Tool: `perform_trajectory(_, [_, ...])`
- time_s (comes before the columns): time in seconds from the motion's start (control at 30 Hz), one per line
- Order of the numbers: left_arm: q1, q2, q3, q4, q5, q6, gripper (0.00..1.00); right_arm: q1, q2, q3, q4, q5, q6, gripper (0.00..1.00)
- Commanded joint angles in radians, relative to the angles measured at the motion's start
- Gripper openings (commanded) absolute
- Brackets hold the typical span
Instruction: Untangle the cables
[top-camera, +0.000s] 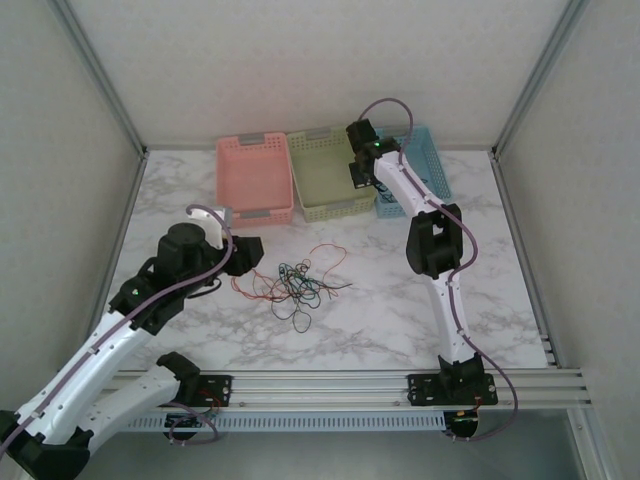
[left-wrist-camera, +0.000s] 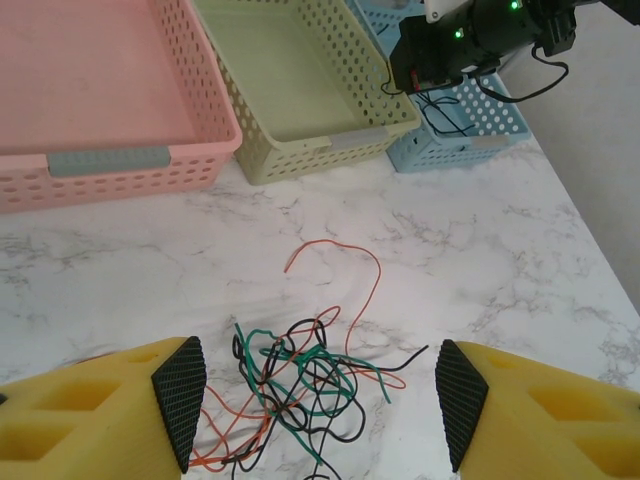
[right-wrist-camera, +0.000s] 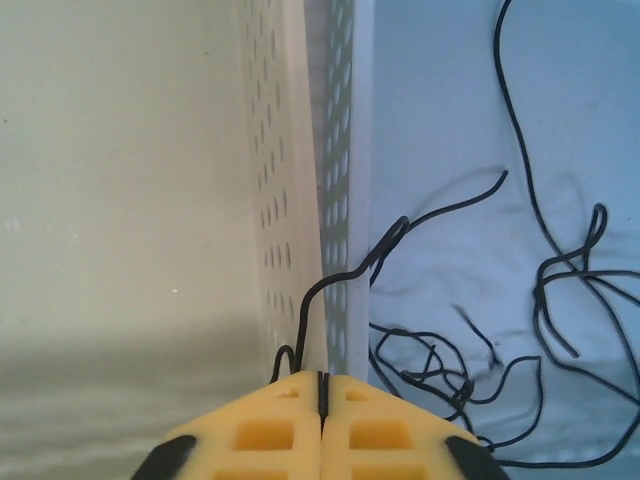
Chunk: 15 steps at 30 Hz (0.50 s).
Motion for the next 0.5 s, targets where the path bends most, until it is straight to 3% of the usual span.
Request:
perform_trajectory(0.0, [0.001, -0.027, 0.008, -0.04, -0.011, -0.021, 0.65, 0.01, -0.031, 0.006, -0.027, 0.0, 0.009, 0.0])
perform_trajectory(0.2, [0.001, -0.066, 0.009, -0.102, -0.041, -0.004, 0.65, 0.001, -0.081, -0.039, 0.008, -0.027, 0.03, 0.0])
perform_trajectory(0.47, [0.001, -0.116, 0.005, -0.149, -0.051, -0.004, 0.66, -0.06, -0.113, -0.055, 0.011, -0.173, 0.102, 0.0])
